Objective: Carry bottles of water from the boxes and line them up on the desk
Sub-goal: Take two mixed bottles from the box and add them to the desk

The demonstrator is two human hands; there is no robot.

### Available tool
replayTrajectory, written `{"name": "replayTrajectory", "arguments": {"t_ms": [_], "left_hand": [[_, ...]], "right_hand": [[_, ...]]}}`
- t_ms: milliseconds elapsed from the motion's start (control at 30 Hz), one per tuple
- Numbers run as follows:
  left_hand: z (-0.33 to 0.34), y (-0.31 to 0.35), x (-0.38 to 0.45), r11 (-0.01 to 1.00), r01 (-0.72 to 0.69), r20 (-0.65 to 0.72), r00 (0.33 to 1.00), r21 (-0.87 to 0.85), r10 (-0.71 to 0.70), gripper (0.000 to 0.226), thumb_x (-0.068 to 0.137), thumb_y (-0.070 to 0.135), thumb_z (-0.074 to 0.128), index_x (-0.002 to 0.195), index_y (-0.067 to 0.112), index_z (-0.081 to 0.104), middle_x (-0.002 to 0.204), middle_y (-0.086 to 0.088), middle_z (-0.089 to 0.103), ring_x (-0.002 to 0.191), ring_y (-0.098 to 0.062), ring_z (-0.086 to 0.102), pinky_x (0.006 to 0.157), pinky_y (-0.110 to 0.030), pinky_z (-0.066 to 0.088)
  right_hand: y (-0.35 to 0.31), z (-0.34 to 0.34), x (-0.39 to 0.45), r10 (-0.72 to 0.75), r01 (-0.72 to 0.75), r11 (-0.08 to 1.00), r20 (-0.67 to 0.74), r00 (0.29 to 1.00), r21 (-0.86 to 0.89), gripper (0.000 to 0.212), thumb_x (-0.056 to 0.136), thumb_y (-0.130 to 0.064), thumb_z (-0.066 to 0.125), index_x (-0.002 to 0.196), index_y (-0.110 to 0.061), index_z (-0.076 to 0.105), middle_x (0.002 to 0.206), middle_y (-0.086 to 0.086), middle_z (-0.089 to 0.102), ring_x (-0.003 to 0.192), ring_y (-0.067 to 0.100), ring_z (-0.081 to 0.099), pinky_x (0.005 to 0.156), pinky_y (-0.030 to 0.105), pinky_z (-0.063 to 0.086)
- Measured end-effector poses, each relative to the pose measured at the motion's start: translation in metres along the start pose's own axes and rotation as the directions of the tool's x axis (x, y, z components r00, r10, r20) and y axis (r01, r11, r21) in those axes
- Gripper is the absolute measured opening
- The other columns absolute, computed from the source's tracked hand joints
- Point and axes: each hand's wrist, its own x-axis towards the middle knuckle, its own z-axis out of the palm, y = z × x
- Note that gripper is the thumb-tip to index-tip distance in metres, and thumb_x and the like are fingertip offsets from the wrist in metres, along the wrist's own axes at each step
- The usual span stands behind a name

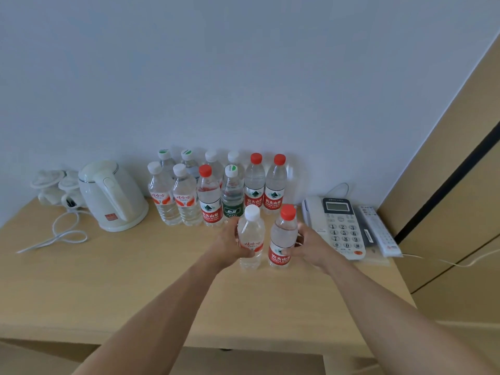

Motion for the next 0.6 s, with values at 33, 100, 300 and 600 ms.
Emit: {"name": "replayTrajectory", "arguments": {"t_ms": [33, 100, 300, 600], "left_hand": [[-0.002, 0.002, 0.000, 0.999, -0.010, 0.021, 1.000, 0.054, 0.008, 0.080, 0.066, 0.006, 0.090, 0.133, 0.017, 0.048, 0.124, 0.004, 0.061, 0.118, -0.019, 0.058, 0.102, -0.041, 0.050], [-0.011, 0.009, -0.002, 0.984, -0.048, 0.047, 0.998, 0.170, 0.040, 0.082, 0.066, 0.023, 0.091, 0.135, 0.026, 0.047, 0.121, 0.016, 0.058, 0.113, -0.008, 0.055, 0.096, -0.031, 0.047], [-0.050, 0.061, -0.007, 0.811, -0.282, -0.005, 0.943, 0.512, 0.331, 0.067, 0.072, 0.043, 0.086, 0.133, 0.033, 0.059, 0.109, 0.016, 0.061, 0.097, -0.005, 0.059, 0.078, -0.018, 0.045], [-0.043, 0.099, 0.020, 0.533, -0.323, 0.150, 0.928, 0.782, 0.342, 0.042, 0.079, 0.031, 0.083, 0.118, 0.021, 0.071, 0.104, 0.000, 0.073, 0.096, -0.021, 0.067, 0.074, -0.029, 0.049]], "right_hand": [[-0.002, 0.000, -0.002, 0.002, -0.002, 1.000, -0.009, 1.000, -0.022, 0.073, 0.070, -0.004, 0.086, 0.127, -0.034, 0.051, 0.124, -0.009, 0.064, 0.122, 0.011, 0.057, 0.094, 0.028, 0.048], [-0.005, 0.000, -0.004, -0.016, 0.015, 0.999, -0.028, 0.999, -0.040, 0.073, 0.070, -0.005, 0.086, 0.129, -0.031, 0.051, 0.124, -0.009, 0.064, 0.122, 0.011, 0.057, 0.090, 0.025, 0.049], [-0.036, -0.001, -0.011, -0.215, 0.178, 0.956, -0.144, 0.966, -0.235, 0.070, 0.068, -0.018, 0.087, 0.126, -0.038, 0.054, 0.118, -0.007, 0.067, 0.112, 0.014, 0.062, 0.096, 0.035, 0.051], [-0.046, 0.005, -0.019, -0.324, 0.199, 0.875, -0.230, 0.918, -0.441, 0.069, 0.063, -0.027, 0.090, 0.116, -0.046, 0.049, 0.102, -0.015, 0.066, 0.094, -0.002, 0.057, 0.075, 0.014, 0.041]]}}
